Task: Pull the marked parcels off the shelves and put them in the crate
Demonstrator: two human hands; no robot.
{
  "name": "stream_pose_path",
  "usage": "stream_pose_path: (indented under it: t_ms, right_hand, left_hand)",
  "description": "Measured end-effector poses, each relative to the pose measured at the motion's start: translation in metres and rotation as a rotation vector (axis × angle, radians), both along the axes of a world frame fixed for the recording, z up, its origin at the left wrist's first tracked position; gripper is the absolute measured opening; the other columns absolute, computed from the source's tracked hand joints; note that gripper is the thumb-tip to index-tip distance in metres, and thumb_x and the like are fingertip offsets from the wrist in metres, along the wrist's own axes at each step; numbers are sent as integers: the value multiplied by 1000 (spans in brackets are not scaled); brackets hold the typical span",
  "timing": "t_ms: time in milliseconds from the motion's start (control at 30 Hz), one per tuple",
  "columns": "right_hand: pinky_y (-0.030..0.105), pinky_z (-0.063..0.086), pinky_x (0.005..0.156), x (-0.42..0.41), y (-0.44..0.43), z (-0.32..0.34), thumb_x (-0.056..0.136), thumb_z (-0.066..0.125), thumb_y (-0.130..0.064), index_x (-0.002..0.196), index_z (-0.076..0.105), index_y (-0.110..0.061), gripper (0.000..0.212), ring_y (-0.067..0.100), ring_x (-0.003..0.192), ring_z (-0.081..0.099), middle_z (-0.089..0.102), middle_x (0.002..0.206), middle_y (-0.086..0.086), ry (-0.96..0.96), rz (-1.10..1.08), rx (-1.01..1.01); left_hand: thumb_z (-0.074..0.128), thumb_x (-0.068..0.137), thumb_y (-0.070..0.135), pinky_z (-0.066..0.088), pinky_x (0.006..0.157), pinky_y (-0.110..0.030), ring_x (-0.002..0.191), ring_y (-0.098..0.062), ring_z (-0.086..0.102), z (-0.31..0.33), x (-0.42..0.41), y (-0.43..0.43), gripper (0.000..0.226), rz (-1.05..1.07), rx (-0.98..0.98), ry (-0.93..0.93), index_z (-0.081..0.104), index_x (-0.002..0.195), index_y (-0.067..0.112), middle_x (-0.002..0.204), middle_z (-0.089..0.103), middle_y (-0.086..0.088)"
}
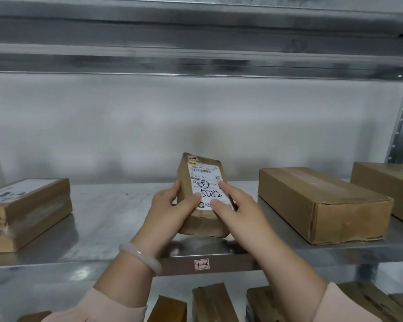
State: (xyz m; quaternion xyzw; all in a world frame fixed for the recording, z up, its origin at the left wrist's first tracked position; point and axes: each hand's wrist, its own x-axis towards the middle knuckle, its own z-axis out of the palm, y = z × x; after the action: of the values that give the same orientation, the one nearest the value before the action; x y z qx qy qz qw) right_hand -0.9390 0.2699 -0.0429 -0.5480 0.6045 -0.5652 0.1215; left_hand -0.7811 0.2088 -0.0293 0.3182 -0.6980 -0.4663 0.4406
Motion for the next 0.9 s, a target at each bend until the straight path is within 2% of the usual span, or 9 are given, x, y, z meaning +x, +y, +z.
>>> stream_pose_path:
  t_ms: [67,133,233,300,400,533,633,700,900]
  right_hand:
    - [12,42,88,3,-4,2,82,63,-44,134,51,-41,53,-12,105,52,52,125,-21,17,19,63]
    - [24,45,97,7,-9,3,81,63,-45,133,52,-41,53,-1,108,56,54,130,-15,54,4,119]
    - [24,39,99,10,-17,5,81,62,-47,132,54,-39,52,6,120,51,53,136,-14,108,-10,178]
    - [19,33,92,9,-23,7,81,60,-49,130,56,-38,50,3,123,47,52,138,-15,117,-6,208]
    - [19,33,93,10,-28,6,81,57,-53,129,57,-39,50,1,121,47,52,137,-16,114,7,239]
    - [23,42,92,10,-19,10,78,55,-63,130,52,-44,56,0,111,54,53,132,-17,116,-30,146]
    - [13,38,82,4,-3,23,85,54,-55,132,50,-46,48,-7,108,50,51,125,-22,202,-147,-23]
    - [18,39,89,-1,11,32,87,57,-48,132,51,-44,45,-6,113,47,50,118,-24,269,-225,-129]
    - [9,25,101,-42,62,51,88,59,-25,130,57,-28,42,3,125,40,55,130,-10,433,-520,-334]
  left_hand:
    - [61,78,46,51,92,-32,104,-7,66,-2,5,-8,41,59,-5,-75,63,118,44,121,65,9]
    - [57,87,34,51,78,-25,85,4,68,-5,11,-17,27,110,-1,-101,62,110,48,100,73,17]
    - [57,89,39,47,69,-22,71,6,67,-10,20,-28,32,154,17,-176,50,119,48,83,73,19]
    - [57,86,47,47,78,-24,82,5,67,-10,22,-33,41,165,17,-225,51,126,43,97,71,17]
    - [53,73,58,42,103,-34,116,-9,57,-7,25,-36,60,191,-21,-291,57,128,37,126,62,12]
    - [55,87,48,32,112,-34,134,-14,40,3,24,-32,52,264,-266,-325,52,136,31,141,49,8]
    - [51,90,50,28,114,-36,137,-15,35,23,10,-18,54,272,-543,-317,48,140,29,144,46,6]
    - [47,87,53,29,114,-34,137,-13,35,35,-5,-2,57,202,-644,-249,49,138,30,143,47,7]
    - [52,92,41,28,114,-31,136,-7,32,37,-76,43,47,-97,-599,-118,46,138,39,142,43,12]
